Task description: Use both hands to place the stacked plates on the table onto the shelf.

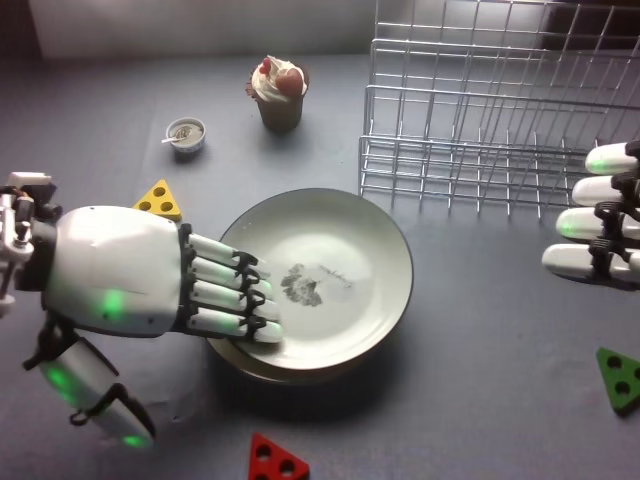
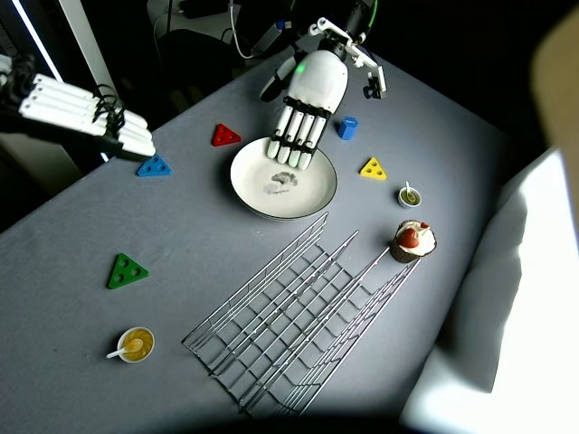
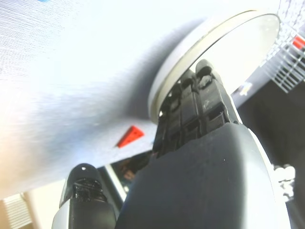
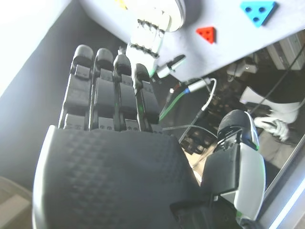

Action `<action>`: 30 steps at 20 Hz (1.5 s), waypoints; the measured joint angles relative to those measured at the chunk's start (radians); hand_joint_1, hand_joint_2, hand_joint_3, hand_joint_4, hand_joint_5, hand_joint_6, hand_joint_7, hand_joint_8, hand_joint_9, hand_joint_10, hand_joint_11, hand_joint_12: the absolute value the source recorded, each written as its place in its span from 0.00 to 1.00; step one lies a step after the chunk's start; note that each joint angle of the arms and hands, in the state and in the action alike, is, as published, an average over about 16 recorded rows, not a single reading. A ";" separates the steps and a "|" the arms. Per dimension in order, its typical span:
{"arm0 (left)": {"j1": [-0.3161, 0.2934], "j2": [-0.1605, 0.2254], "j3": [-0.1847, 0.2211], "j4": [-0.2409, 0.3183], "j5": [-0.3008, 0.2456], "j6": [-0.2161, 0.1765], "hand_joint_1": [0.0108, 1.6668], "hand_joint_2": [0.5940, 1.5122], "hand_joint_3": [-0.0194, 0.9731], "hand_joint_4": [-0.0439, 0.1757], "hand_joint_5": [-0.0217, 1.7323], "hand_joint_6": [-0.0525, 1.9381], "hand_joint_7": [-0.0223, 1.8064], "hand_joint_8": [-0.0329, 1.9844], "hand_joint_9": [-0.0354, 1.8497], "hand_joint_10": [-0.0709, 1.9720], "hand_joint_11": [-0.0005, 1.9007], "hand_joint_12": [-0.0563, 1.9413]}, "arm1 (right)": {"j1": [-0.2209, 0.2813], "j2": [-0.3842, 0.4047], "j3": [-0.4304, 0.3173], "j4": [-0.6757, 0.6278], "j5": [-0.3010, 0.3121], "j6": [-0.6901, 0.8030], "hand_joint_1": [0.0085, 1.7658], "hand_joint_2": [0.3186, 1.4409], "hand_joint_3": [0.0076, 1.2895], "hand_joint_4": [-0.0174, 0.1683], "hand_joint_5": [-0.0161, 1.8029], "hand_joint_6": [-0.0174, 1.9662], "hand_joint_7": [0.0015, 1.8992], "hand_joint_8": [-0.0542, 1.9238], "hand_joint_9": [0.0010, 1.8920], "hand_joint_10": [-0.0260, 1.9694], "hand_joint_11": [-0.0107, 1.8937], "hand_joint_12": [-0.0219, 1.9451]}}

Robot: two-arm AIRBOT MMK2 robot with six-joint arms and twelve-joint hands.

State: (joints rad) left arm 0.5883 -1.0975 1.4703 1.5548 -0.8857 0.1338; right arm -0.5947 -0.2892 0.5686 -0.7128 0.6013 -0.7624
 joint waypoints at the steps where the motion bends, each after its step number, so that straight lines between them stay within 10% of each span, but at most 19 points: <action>1: 0.000 -0.007 0.004 -0.007 0.000 -0.001 0.01 0.46 0.04 0.16 0.07 0.01 0.09 0.01 0.12 0.03 0.09 0.03 | -0.008 -0.010 -0.001 0.012 -0.001 -0.030 0.01 0.56 0.00 0.09 0.12 0.02 0.13 0.04 0.13 0.02 0.13 0.02; 17: -0.013 -0.101 0.056 -0.075 0.006 -0.006 0.02 0.47 0.04 0.16 0.07 0.01 0.08 0.01 0.10 0.02 0.09 0.03 | -0.123 -0.290 0.129 0.276 0.017 -0.399 0.21 0.52 0.00 0.09 0.12 0.02 0.12 0.04 0.12 0.02 0.14 0.02; 30: -0.026 -0.127 0.063 -0.089 0.026 -0.015 0.03 0.47 0.04 0.16 0.08 0.01 0.07 0.01 0.10 0.02 0.09 0.03 | -0.051 -0.583 0.310 0.444 -0.006 -0.521 0.62 0.49 0.00 0.09 0.14 0.02 0.13 0.04 0.15 0.02 0.19 0.03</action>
State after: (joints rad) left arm 0.5621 -1.2242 1.5333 1.4660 -0.8599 0.1183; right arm -0.6453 -0.8726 0.8787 -0.2685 0.5957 -1.2831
